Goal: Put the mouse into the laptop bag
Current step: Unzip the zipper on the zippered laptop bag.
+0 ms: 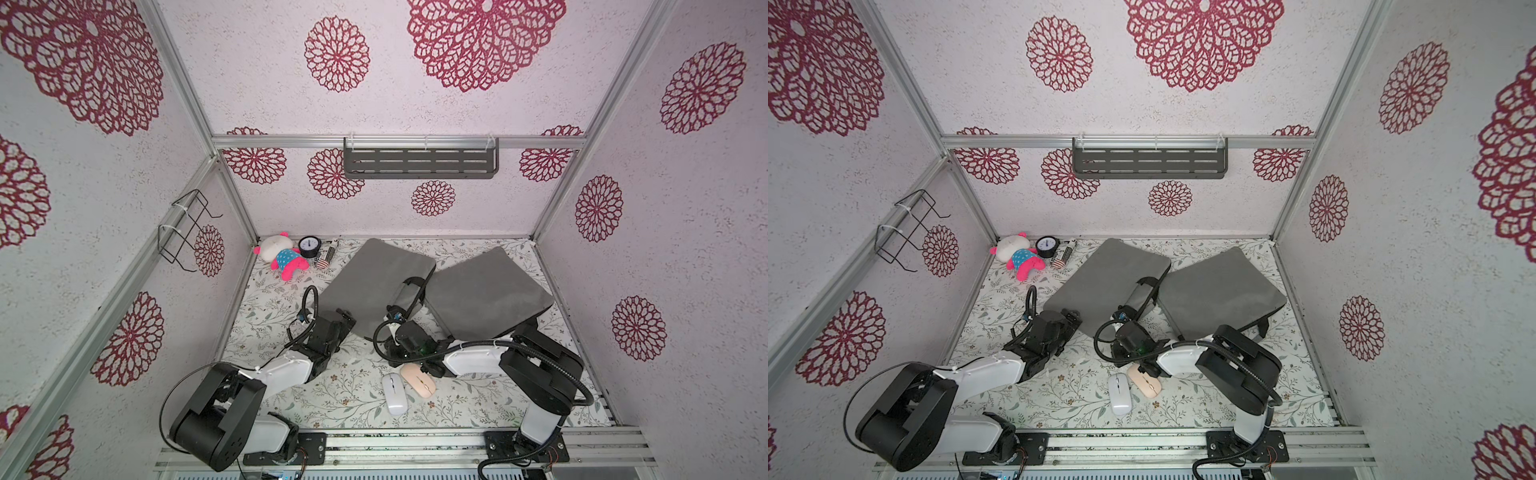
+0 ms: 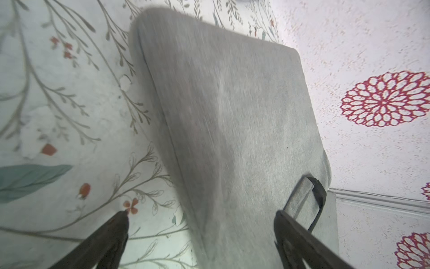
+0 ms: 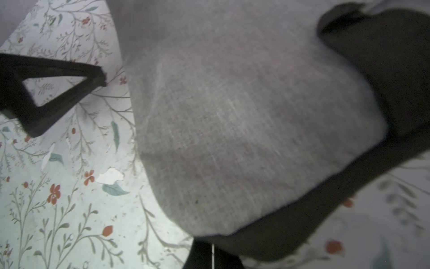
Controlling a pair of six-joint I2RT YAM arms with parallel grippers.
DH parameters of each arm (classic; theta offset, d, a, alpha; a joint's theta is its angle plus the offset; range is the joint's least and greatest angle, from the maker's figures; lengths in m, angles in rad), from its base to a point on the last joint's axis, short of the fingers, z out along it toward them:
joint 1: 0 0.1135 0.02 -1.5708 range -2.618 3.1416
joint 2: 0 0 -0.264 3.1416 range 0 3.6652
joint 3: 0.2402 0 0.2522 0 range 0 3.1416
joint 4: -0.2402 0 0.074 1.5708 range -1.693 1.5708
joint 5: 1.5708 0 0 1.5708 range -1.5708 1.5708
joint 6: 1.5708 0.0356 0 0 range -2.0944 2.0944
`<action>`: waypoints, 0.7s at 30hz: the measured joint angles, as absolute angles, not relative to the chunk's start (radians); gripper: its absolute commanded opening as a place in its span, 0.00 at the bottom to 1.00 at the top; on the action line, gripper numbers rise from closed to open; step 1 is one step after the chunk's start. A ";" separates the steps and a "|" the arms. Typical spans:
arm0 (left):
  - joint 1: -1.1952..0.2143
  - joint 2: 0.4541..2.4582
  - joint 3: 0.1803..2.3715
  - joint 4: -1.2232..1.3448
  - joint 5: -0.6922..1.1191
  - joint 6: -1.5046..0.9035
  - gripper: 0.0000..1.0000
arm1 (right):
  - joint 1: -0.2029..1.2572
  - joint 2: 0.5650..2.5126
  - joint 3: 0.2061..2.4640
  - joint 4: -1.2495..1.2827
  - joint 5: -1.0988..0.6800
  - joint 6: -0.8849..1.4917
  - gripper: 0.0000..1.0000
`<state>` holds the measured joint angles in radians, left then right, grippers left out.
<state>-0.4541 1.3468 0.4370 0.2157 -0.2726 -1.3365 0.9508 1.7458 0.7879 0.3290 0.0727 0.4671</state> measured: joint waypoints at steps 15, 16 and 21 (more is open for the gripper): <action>-0.404 1.494 0.475 0.307 -0.222 -1.329 0.98 | 0.735 1.643 0.649 0.332 0.087 0.499 0.00; -0.403 1.512 0.487 0.318 -0.215 -1.328 0.99 | 0.735 1.643 0.648 0.333 0.087 0.499 0.00; -0.396 1.596 0.540 0.360 -0.191 -1.327 0.55 | 0.735 1.638 0.645 0.333 0.086 0.501 0.00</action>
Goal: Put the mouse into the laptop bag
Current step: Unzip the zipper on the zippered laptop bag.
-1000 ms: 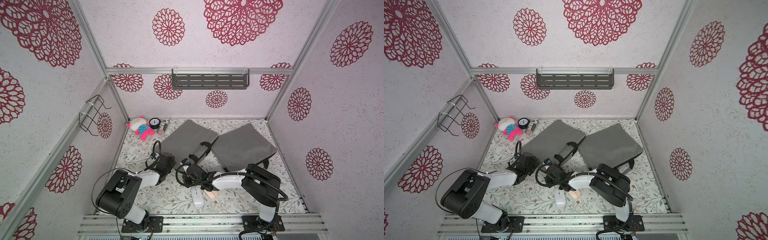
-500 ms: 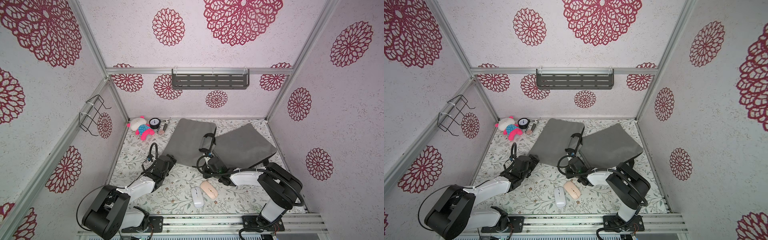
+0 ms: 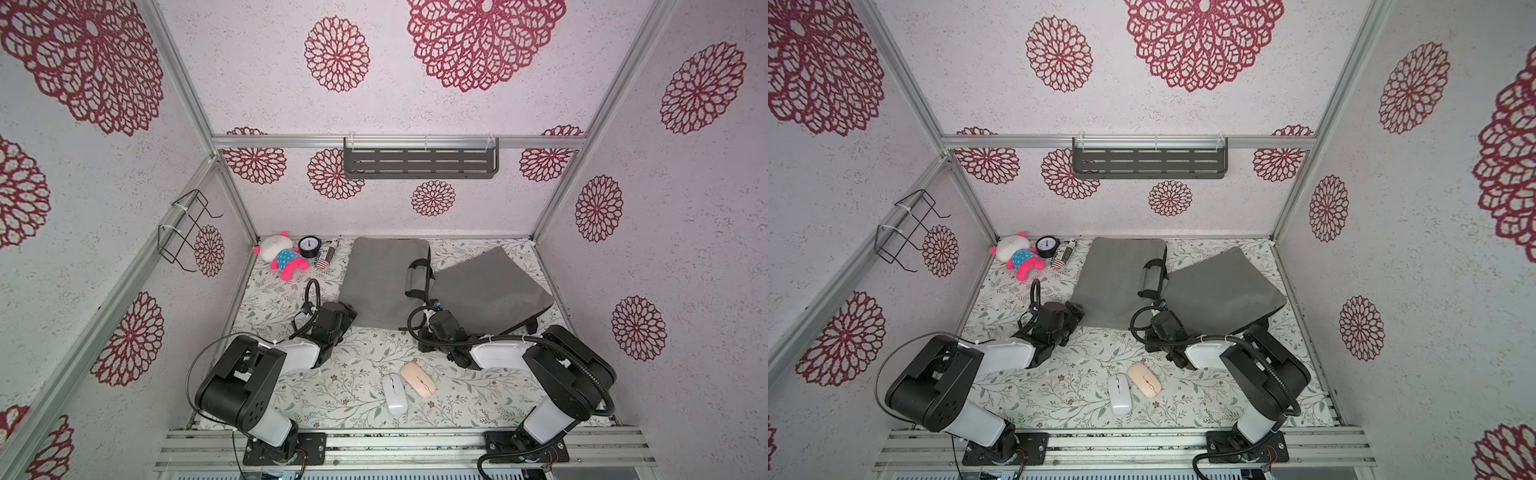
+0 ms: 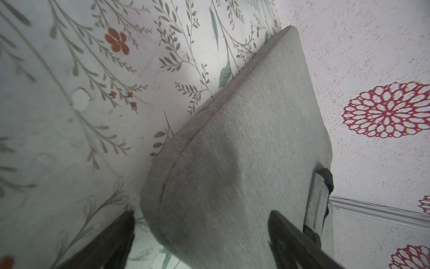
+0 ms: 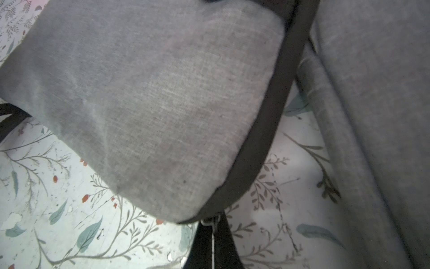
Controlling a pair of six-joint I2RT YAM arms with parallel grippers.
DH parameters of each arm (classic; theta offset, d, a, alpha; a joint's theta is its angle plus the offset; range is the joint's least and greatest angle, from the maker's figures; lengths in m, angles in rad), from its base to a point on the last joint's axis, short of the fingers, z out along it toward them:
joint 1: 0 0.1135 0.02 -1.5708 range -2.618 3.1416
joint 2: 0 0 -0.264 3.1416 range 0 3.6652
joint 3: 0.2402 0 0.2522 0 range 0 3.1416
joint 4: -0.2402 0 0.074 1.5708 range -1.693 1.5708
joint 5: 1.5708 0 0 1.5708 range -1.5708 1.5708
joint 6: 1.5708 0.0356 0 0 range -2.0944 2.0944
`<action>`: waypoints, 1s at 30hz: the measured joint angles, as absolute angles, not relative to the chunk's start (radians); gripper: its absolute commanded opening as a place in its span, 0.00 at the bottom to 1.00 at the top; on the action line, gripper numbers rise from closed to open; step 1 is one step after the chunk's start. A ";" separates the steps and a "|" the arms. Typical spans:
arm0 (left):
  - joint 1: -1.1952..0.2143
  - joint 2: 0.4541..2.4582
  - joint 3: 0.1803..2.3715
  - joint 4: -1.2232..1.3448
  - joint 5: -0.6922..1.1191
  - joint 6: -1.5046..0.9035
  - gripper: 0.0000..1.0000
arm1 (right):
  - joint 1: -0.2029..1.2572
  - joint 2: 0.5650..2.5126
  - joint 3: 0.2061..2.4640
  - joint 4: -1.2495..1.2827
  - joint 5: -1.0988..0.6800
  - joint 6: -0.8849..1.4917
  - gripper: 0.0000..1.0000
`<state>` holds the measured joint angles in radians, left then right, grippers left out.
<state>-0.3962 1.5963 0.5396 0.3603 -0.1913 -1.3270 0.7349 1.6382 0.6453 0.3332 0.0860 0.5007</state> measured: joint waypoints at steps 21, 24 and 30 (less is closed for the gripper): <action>-0.390 1.591 0.536 0.337 -0.171 -1.329 0.00 | 0.911 1.697 0.716 0.321 0.163 0.543 0.00; -0.395 1.560 0.519 0.325 -0.175 -1.332 0.00 | 0.938 1.743 0.765 0.310 0.161 0.543 0.00; -0.427 1.473 0.494 0.262 -0.229 -1.334 0.00 | 0.959 1.794 0.830 0.281 0.161 0.543 0.00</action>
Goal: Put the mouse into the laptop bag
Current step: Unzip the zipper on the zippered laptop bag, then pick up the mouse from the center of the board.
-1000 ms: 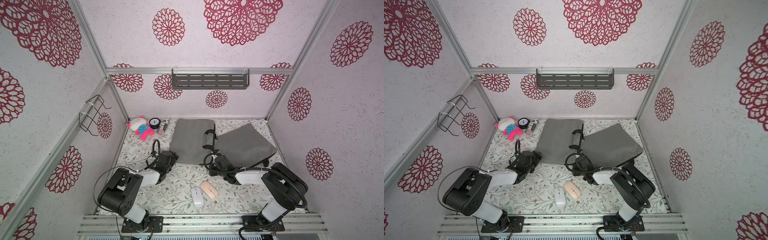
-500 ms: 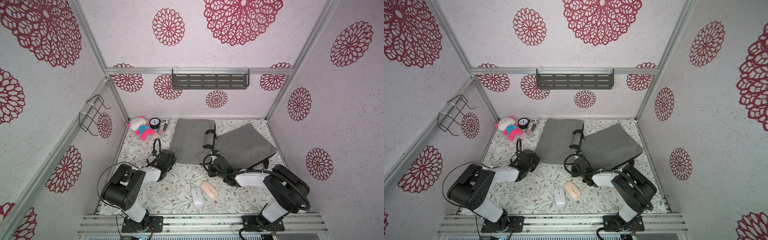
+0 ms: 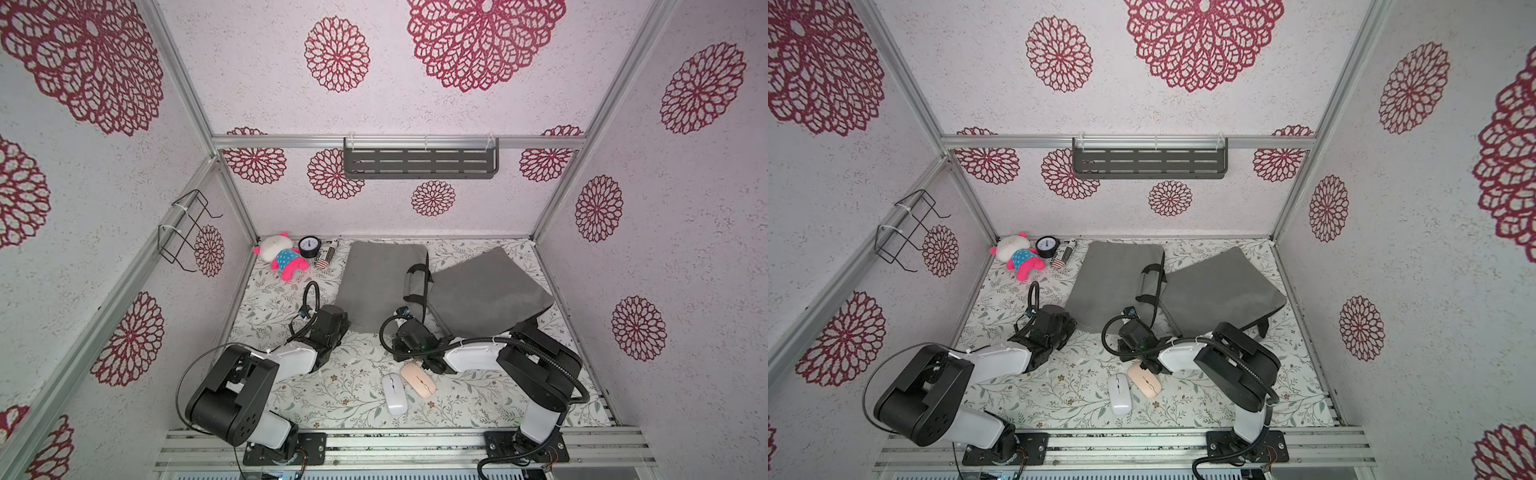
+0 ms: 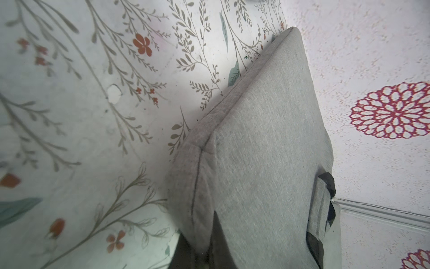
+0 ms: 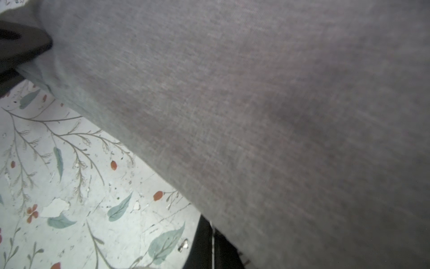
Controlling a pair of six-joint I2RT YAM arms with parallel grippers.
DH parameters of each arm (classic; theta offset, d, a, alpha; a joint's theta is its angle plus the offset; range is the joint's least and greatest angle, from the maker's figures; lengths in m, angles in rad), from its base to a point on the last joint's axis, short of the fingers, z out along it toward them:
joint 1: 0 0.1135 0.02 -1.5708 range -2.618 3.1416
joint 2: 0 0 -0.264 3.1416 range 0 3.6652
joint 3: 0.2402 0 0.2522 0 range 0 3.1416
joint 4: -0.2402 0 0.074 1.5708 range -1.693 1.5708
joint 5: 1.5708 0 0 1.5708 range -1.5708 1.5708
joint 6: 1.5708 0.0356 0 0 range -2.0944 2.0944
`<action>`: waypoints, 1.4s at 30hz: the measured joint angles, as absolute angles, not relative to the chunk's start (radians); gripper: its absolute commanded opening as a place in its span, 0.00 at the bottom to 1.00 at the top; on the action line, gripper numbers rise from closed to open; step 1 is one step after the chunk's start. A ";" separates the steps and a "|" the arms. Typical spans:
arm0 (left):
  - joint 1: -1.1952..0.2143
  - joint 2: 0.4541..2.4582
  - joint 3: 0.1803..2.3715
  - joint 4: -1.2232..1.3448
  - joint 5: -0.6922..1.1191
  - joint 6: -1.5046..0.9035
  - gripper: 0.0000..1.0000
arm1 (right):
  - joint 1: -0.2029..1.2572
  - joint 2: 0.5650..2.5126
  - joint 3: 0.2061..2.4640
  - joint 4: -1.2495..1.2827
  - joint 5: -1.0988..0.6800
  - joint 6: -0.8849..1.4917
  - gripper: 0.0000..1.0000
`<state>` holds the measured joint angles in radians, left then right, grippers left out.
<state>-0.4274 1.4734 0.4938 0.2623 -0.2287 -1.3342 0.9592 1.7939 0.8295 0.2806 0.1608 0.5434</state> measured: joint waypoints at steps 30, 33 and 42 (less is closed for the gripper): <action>-0.397 0.886 0.564 -0.397 -0.439 -1.303 0.98 | 1.196 1.511 0.680 0.324 0.278 0.542 0.99; -0.390 0.816 0.564 -0.444 -0.470 -1.292 0.98 | 1.196 1.379 0.614 0.314 0.323 0.558 0.99; -0.380 0.719 0.491 -0.340 -0.397 -1.098 0.98 | 1.106 1.044 0.466 0.202 0.305 0.663 0.99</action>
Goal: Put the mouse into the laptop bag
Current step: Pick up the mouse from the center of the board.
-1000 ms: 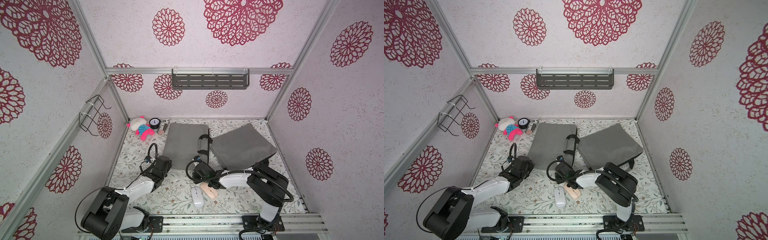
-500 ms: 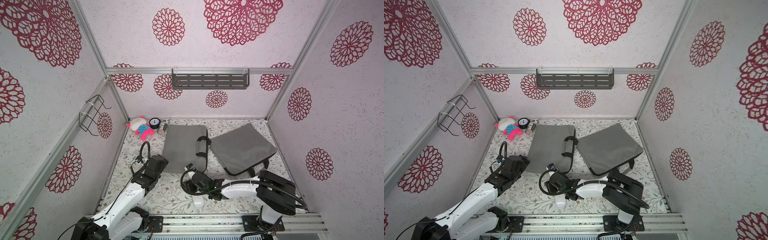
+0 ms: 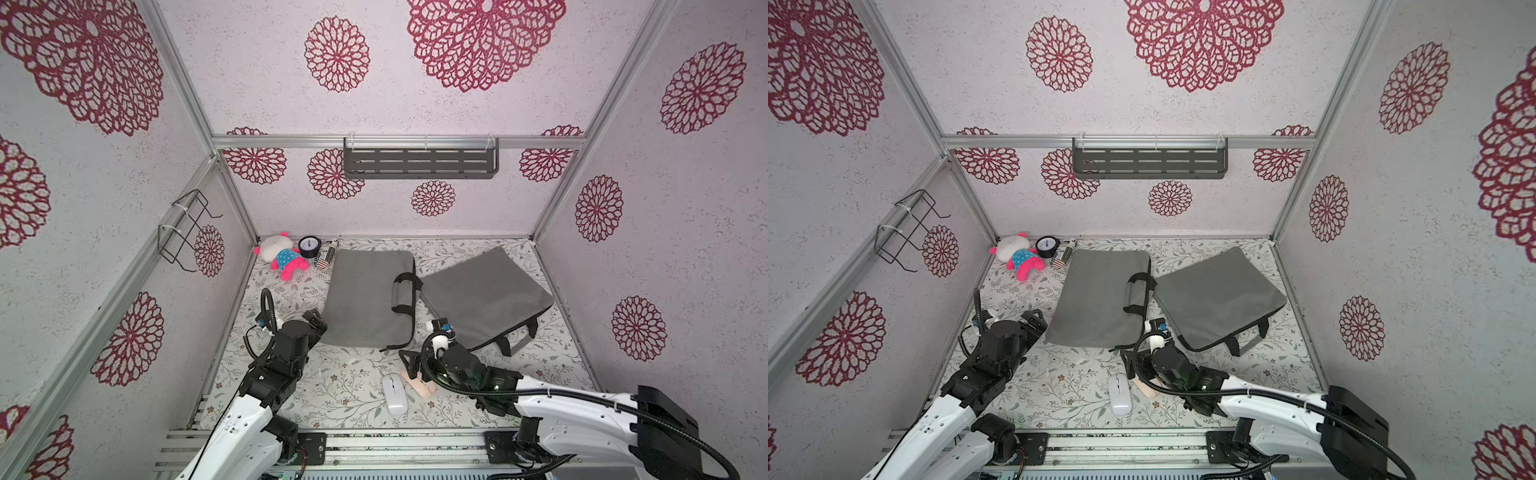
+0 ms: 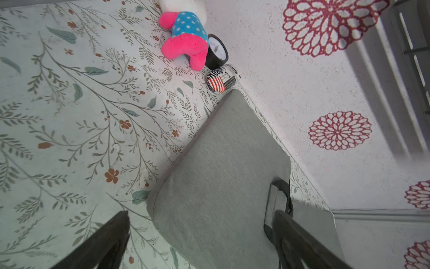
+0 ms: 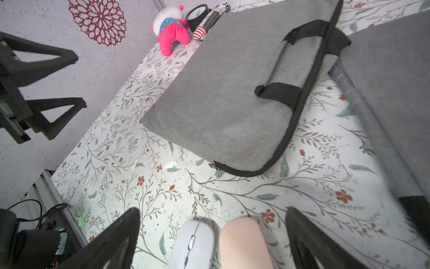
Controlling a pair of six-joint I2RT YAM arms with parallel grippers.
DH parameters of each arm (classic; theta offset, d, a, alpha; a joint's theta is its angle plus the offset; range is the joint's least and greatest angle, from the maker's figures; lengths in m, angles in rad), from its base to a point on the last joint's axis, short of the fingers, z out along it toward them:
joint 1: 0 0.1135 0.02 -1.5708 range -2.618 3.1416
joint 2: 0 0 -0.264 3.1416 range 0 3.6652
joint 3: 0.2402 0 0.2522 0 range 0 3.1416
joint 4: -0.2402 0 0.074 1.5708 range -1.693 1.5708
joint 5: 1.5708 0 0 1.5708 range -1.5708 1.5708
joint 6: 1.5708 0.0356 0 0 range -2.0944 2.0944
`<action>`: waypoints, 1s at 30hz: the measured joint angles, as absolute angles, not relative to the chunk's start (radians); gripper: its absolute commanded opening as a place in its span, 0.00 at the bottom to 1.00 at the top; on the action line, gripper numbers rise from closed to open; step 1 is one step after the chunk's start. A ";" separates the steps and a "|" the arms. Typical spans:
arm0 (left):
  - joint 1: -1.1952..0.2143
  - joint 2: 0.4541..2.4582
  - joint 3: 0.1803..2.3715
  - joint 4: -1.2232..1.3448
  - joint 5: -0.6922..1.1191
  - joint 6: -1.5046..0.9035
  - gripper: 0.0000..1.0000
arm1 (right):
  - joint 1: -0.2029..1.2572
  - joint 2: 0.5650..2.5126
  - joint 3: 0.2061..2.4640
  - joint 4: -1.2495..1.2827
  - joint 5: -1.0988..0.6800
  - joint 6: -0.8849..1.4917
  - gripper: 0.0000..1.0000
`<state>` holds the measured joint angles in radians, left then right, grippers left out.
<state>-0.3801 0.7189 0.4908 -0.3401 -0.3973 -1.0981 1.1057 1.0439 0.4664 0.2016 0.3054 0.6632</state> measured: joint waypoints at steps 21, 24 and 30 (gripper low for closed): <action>-0.379 1.049 0.585 -0.264 -0.217 -0.969 0.98 | 1.299 1.415 0.622 -0.105 0.382 0.699 0.87; -0.379 1.053 0.590 -0.249 -0.204 -0.965 0.98 | 1.299 1.441 0.636 -0.092 0.405 0.710 0.83; -0.379 1.065 0.611 -0.245 -0.183 -0.955 0.98 | 1.296 1.460 0.641 -0.076 0.427 0.729 0.75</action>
